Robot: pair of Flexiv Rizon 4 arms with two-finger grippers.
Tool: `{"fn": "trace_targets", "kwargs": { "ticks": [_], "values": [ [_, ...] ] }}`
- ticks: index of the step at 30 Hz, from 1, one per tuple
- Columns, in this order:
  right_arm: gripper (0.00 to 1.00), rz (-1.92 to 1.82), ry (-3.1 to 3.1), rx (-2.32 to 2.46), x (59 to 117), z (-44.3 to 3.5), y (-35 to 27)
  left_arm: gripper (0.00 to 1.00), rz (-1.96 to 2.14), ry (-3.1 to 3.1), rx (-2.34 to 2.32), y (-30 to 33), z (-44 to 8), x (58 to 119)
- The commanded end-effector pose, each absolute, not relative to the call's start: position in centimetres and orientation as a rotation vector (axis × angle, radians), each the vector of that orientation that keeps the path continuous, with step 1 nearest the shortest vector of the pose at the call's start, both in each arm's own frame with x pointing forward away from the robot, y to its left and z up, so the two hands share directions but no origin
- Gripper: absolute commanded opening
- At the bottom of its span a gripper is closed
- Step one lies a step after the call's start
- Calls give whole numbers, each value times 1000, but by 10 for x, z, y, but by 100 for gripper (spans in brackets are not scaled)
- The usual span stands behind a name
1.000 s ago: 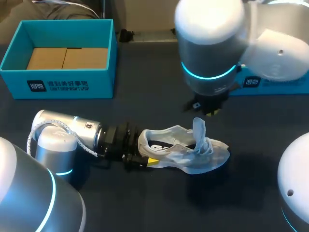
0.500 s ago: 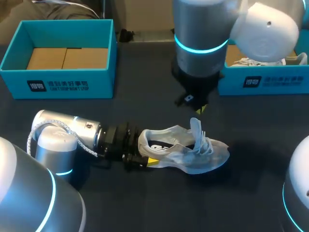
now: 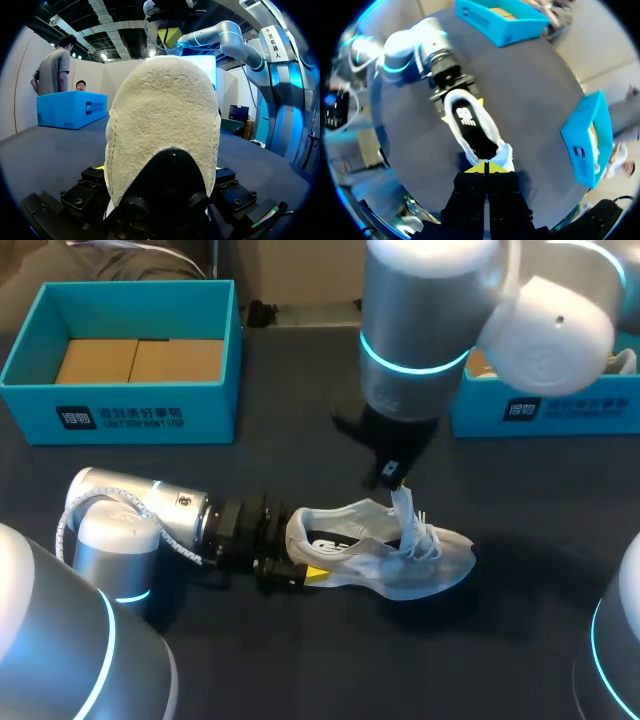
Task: Take the shoe out of the shoebox, open the shoe tongue, remove and reinsert the insole, then place the shoe into the shoebox
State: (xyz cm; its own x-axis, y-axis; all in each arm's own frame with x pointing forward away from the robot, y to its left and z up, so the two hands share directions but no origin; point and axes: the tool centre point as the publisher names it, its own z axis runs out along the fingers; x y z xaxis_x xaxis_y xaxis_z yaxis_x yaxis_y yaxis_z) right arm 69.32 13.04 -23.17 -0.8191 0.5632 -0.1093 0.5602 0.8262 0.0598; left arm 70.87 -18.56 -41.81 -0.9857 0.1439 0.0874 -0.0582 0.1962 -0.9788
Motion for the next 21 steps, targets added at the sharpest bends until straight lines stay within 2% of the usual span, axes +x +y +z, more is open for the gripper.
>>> {"fn": "trace_targets", "kwargs": {
  "ticks": [1,12,21],
  "values": [
    [0,-19,3006,669,703,-242,156,0,1892,-2302,-83,-186,-418,709],
    [0,9,3054,606,704,-243,157,0,1892,-2302,-83,-186,-418,709],
    [0,-79,3016,499,692,-256,195,0,1892,-2302,-83,-186,-418,709]
  ]
}}
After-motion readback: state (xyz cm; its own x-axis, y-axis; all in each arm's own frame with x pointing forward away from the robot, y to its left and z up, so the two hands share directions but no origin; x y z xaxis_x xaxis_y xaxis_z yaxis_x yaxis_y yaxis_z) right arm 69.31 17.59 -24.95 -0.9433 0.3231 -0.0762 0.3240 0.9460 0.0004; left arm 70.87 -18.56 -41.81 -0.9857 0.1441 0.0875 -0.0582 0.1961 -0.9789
